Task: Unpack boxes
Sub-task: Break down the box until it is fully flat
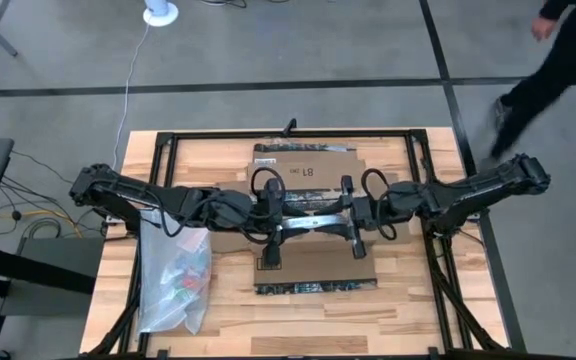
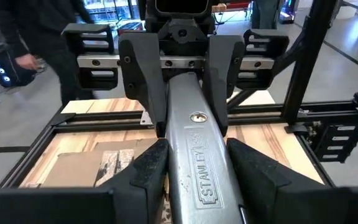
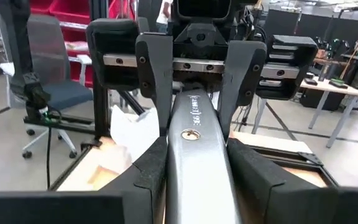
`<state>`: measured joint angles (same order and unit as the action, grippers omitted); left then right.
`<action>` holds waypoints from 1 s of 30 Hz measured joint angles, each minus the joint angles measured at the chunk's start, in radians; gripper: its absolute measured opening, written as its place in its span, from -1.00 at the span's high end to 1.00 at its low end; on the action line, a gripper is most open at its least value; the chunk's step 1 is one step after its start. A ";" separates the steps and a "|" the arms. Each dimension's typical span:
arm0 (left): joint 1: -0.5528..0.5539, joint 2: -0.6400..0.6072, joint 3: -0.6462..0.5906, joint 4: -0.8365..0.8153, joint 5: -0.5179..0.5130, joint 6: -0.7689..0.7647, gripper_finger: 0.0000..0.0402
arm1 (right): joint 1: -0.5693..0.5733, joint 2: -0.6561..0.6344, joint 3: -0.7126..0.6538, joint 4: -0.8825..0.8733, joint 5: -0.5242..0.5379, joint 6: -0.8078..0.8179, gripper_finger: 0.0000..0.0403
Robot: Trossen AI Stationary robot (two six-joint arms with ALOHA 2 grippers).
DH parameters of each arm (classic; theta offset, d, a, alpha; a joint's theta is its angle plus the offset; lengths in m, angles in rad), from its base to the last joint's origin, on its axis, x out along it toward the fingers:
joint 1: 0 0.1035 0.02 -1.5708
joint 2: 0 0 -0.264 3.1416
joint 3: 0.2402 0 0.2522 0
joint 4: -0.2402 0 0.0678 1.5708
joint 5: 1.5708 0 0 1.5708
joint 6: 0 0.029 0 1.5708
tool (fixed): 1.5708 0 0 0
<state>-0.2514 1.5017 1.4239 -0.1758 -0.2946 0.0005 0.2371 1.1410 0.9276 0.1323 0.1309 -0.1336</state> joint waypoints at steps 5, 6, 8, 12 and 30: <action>-0.003 -0.007 0.005 -0.079 -0.055 -0.051 -0.28 | -0.014 -0.142 -0.003 -0.270 0.089 0.008 0.44; 0.000 -0.006 0.004 -0.111 -0.074 -0.064 -0.34 | -0.016 -0.177 -0.003 -0.342 0.110 0.019 0.44; 0.011 0.007 0.003 -0.166 -0.104 -0.110 -0.40 | -0.017 -0.239 -0.003 -0.468 0.137 0.059 0.44; 0.058 0.068 0.003 -0.246 -0.115 -0.185 -0.39 | -0.006 -0.343 -0.005 -0.694 0.178 0.160 0.44; 0.205 0.256 -0.104 -0.528 0.066 0.001 -0.05 | -0.041 -0.410 -0.134 -0.778 0.185 0.312 0.44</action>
<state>-0.0465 1.7576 1.3197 -0.7039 -0.2287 0.0010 0.1957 0.7314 0.7932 -0.6455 0.3164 0.1784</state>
